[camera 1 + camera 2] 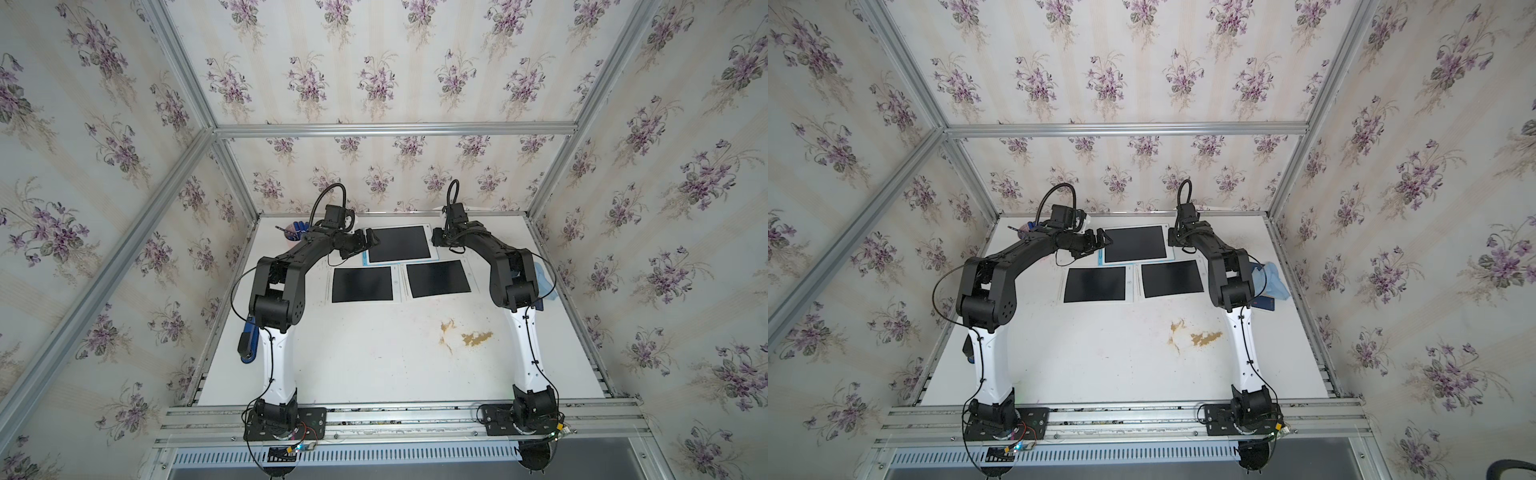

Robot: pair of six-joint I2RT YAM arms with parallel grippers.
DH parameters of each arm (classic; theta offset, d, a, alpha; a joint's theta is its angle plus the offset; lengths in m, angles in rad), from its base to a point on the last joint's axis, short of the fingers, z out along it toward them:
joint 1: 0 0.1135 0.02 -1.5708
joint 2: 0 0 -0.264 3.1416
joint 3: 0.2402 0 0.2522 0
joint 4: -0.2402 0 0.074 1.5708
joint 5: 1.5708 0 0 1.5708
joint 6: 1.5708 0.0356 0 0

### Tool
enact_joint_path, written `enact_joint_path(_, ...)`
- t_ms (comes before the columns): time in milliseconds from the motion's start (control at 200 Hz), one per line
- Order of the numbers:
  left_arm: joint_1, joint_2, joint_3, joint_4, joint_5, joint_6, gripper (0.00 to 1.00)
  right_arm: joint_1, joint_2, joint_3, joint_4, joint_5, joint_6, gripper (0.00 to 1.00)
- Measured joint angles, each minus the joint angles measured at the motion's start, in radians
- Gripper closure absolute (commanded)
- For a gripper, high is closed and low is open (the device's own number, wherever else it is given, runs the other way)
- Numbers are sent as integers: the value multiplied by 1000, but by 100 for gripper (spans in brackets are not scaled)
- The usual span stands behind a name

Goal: Wipe the drawing tablet
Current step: Move the drawing tablet to the center of the board.

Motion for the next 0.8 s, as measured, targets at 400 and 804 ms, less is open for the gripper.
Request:
enact_joint_path(400, 0, -3, -1, 1, 3, 0, 0, 1, 34, 39, 15, 7, -2, 47)
enact_joint_path(804, 2, -3, -1, 2, 4, 0, 0, 14, 37, 52, 8, 52, -31, 47)
